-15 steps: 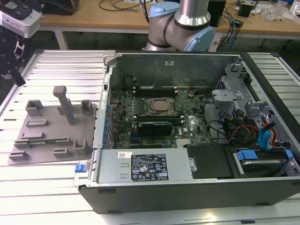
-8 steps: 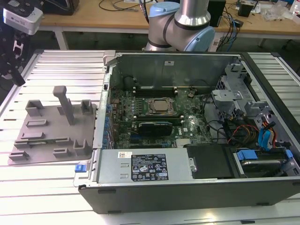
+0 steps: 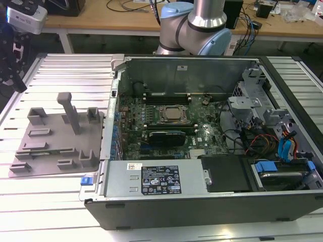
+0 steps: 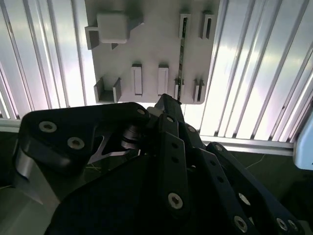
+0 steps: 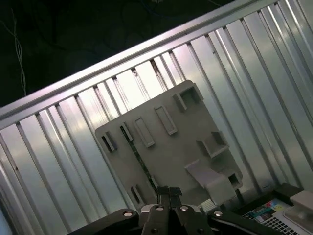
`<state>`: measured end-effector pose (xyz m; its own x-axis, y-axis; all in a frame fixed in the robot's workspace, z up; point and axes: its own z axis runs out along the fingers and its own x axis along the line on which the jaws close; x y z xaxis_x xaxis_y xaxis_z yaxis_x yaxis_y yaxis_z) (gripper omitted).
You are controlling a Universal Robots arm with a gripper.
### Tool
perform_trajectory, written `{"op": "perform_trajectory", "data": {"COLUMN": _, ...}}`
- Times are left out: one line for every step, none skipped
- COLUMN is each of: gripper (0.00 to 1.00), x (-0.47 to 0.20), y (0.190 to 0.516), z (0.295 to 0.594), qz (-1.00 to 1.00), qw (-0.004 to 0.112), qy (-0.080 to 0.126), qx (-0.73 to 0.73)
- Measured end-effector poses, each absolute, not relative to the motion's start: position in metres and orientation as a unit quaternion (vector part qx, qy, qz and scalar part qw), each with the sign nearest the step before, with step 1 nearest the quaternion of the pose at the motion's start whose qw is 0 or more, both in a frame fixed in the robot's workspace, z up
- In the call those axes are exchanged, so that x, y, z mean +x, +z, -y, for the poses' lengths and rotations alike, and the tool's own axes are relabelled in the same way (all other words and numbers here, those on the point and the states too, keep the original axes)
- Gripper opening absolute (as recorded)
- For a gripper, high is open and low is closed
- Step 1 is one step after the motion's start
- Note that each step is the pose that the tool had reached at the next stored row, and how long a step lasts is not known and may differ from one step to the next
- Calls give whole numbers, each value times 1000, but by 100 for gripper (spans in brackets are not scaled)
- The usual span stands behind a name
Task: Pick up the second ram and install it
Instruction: 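Pick up the second ram and move it above second insertion slot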
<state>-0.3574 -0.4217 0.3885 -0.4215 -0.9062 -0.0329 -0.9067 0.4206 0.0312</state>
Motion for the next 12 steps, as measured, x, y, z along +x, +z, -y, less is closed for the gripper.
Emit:
{"op": "perform_trajectory", "data": {"gripper": 8, "x": -357, "y": 388, "z": 422, "qz": -840, "qw": 5, "qy": 22, "qx": -542}}
{"op": "perform_trajectory", "data": {"gripper": 8, "x": -357, "y": 388, "z": 422, "qz": -837, "qw": 5, "qy": 22, "qx": -547}}
{"op": "perform_trajectory", "data": {"gripper": 8, "x": -357, "y": 388, "z": 422, "qz": -833, "qw": 5, "qy": 22, "qx": -552}}
{"op": "perform_trajectory", "data": {"gripper": 8, "x": -357, "y": 388, "z": 422, "qz": -830, "qw": 5, "qy": 22, "qx": -557}}
{"op": "perform_trajectory", "data": {"gripper": 8, "x": -357, "y": 388, "z": 422, "qz": -828, "qw": 5, "qy": 22, "qx": -561}}
{"op": "perform_trajectory", "data": {"gripper": 8, "x": -357, "y": 388, "z": 422, "qz": -826, "qw": 5, "qy": 22, "qx": -564}}
{"op": "perform_trajectory", "data": {"gripper": 8, "x": -357, "y": 388, "z": 422, "qz": -820, "qw": 5, "qy": 22, "qx": -571}}
{"op": "perform_trajectory", "data": {"gripper": 8, "x": -357, "y": 388, "z": 422, "qz": -817, "qw": 5, "qy": 22, "qx": -576}}
{"op": "perform_trajectory", "data": {"gripper": 8, "x": -357, "y": 388, "z": 422, "qz": -812, "qw": 4, "qy": 22, "qx": -584}}
{"op": "perform_trajectory", "data": {"gripper": 8, "x": -357, "y": 388, "z": 422, "qz": -808, "qw": 4, "qy": 22, "qx": -588}}
{"op": "perform_trajectory", "data": {"gripper": 8, "x": -357, "y": 388, "z": 422, "qz": -803, "qw": 4, "qy": 22, "qx": -596}}
{"op": "perform_trajectory", "data": {"gripper": 8, "x": -357, "y": 388, "z": 422, "qz": -797, "qw": 4, "qy": 22, "qx": -604}}
